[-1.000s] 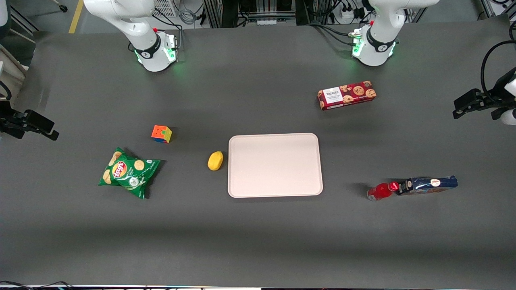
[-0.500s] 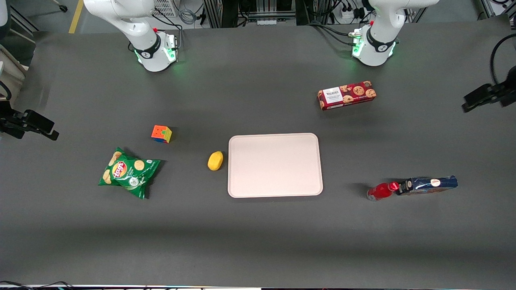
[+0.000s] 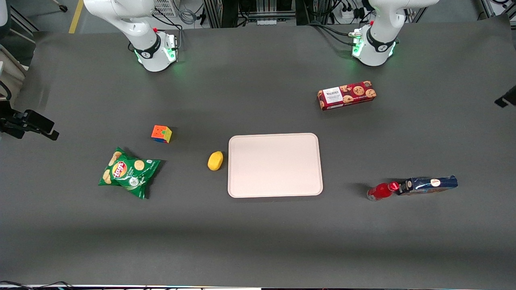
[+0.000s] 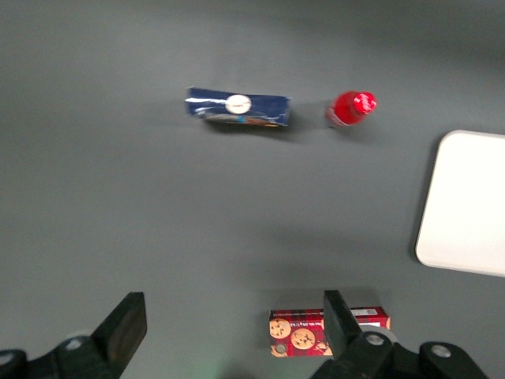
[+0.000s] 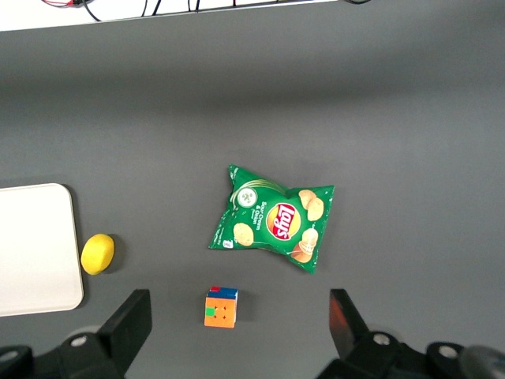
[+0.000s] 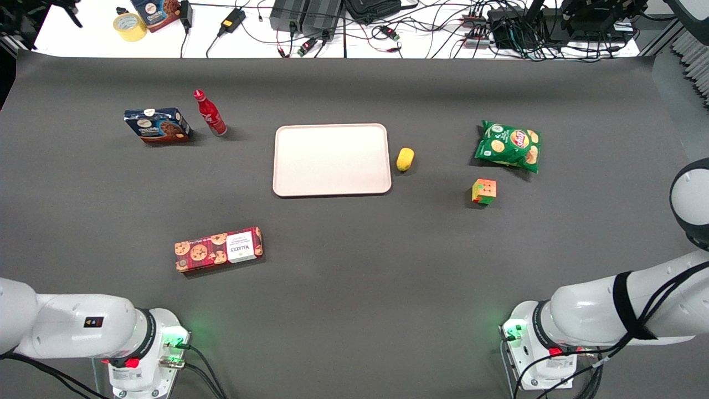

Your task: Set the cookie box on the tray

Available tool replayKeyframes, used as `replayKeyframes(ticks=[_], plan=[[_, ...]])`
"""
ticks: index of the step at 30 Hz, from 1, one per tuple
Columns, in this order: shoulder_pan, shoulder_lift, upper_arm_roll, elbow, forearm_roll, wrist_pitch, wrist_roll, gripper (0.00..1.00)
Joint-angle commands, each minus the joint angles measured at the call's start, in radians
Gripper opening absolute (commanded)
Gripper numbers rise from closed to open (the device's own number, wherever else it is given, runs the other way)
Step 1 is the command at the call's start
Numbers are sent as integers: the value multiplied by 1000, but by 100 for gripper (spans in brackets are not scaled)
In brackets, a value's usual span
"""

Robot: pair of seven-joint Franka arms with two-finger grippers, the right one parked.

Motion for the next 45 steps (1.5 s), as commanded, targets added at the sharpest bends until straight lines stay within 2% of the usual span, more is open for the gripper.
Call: replayKeyframes(ticks=[1,8,13,29,45], plan=[[10,130,0,41,-5,59,-135,100],[19,227,2,-33,-8,226,-169,100],[24,285,2,-134,-3,413,-218,100],[42,348,14,-458,-6,952,-246,100],[45,439,14,-522,-6,1171,-246,98]])
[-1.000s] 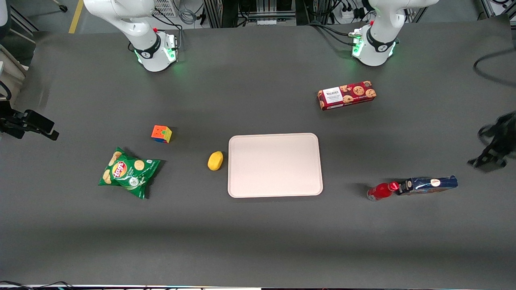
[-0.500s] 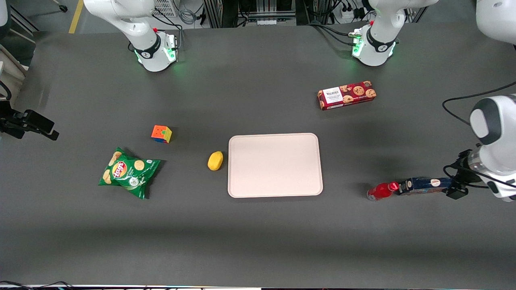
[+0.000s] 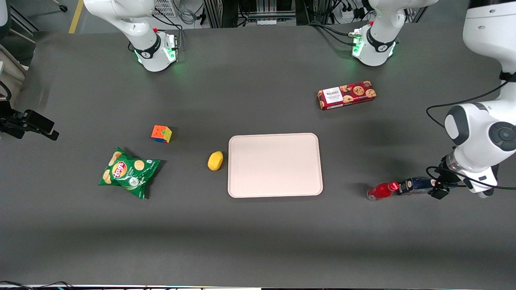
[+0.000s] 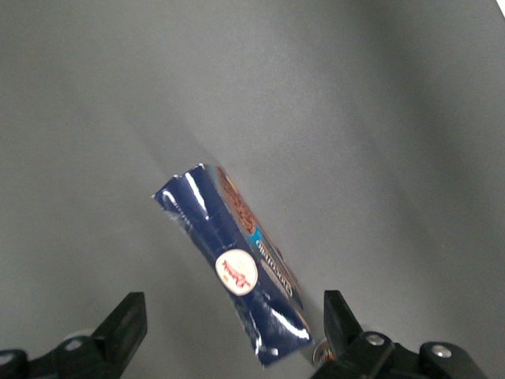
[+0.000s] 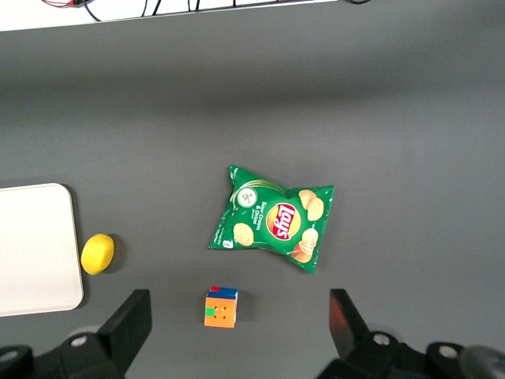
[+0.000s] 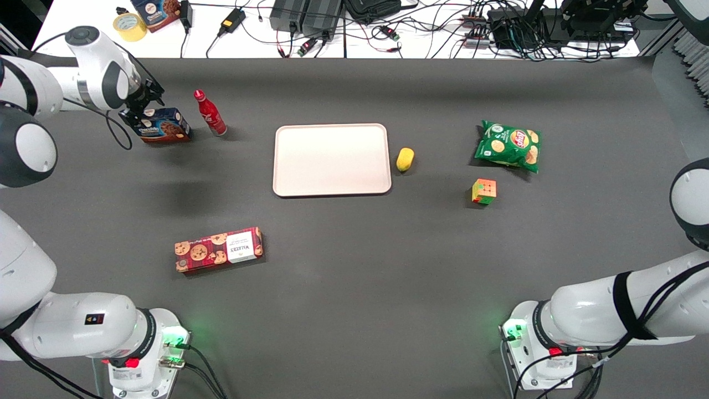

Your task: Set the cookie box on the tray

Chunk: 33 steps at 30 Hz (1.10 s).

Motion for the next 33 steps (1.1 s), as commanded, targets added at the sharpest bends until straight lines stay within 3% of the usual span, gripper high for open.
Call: replayKeyframes(ticks=[1,2,5,21,33], plan=[[-1,22,2,-13,-4,66,-17,88],[-1,27,2,-13,-4,72,-17,69],[0,33,2,-13,-4,78,-17,0],[-1,-21,-1,22,-23,23,-12,0],[-9,-183,-27,264,-20,-490,227,0]])
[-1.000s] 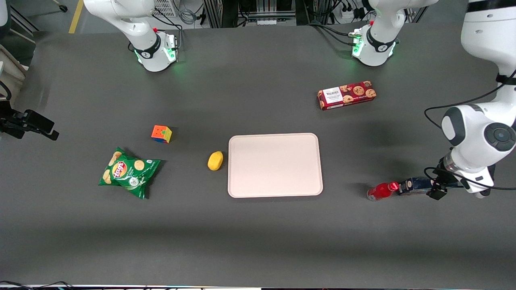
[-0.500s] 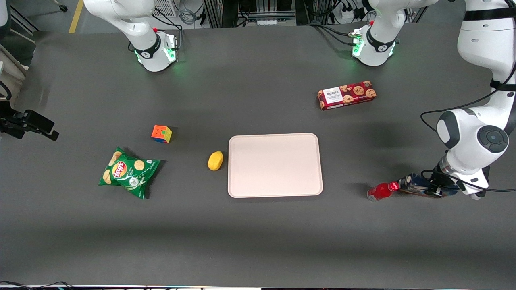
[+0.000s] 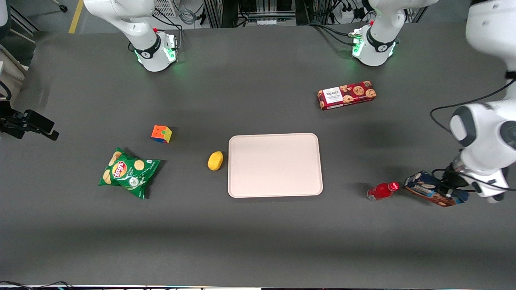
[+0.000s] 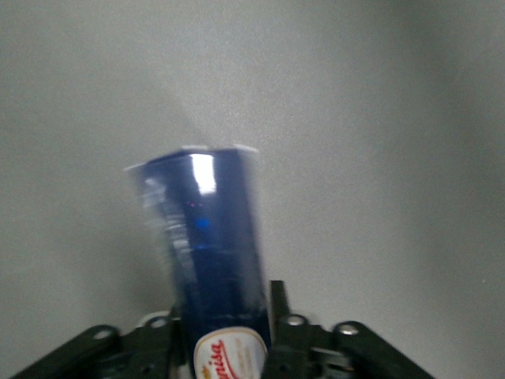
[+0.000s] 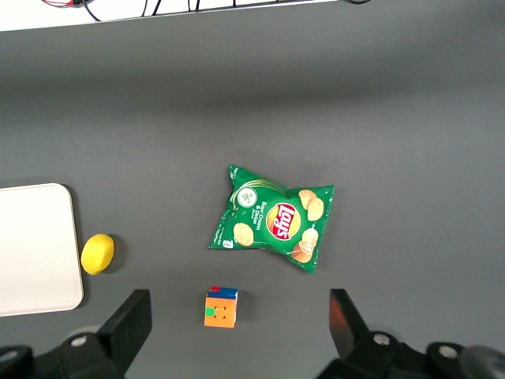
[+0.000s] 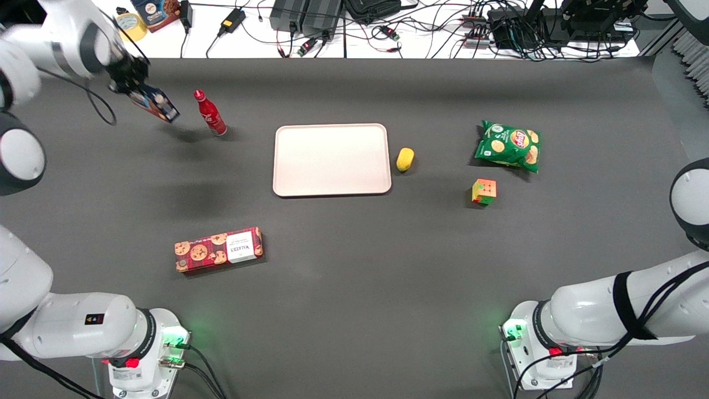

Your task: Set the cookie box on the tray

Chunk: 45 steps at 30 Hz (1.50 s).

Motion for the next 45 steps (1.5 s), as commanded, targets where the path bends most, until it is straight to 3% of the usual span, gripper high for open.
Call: replayKeyframes(ticks=[1,7,12,22,29,38,45], plan=[[-7,-90,-22,145,-7,-295,142,0],[-9,-95,-103,401,-7,-628,220,0],[-10,-93,-212,549,-6,-794,277,0],[-9,-90,-485,560,-12,-851,293,0],[-12,17,-614,465,-7,-724,314,0],[-19,54,-633,154,14,-350,355,0],[-29,84,-633,23,68,-141,359,0]])
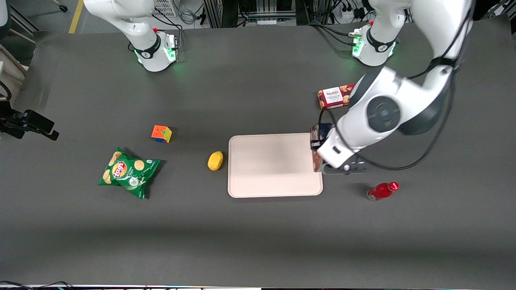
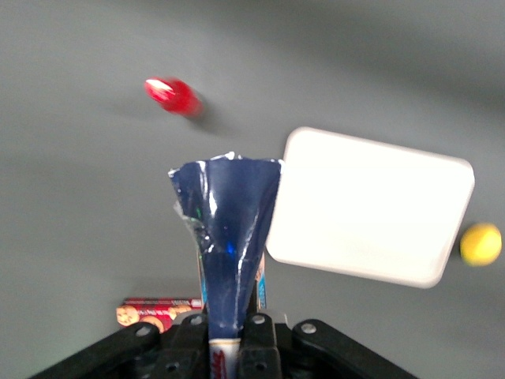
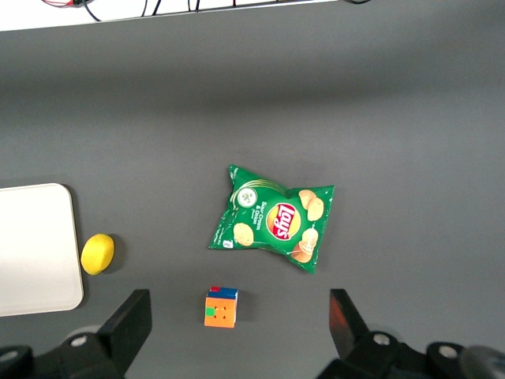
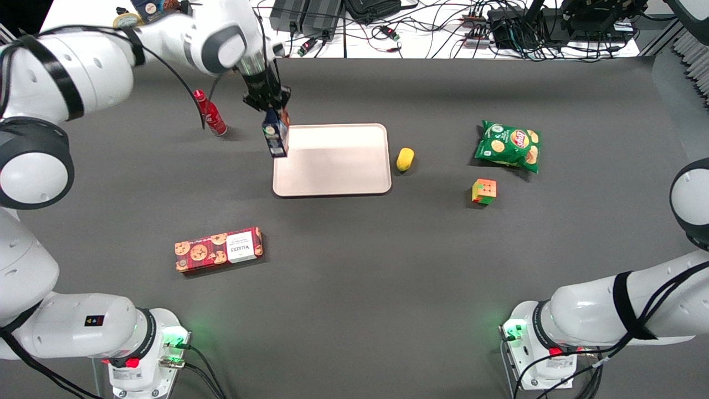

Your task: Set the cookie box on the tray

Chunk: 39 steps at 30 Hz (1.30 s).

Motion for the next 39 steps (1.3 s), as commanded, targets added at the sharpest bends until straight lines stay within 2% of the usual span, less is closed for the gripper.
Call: replayKeyframes(ticks=[1,8,13,18,25,26,28,29,39], plan=[[1,-20,-1,-102,56,130,16,0],[4,66,2,-121,130,262,5,0],[4,82,5,-138,133,311,4,0],[4,91,9,-146,142,320,5,0],[6,106,11,-160,199,331,2,1],[6,106,11,-160,199,332,1,29],[4,108,11,-160,199,334,-5,97],[6,108,11,-160,199,334,-12,100],[9,97,11,-155,200,311,-38,100]])
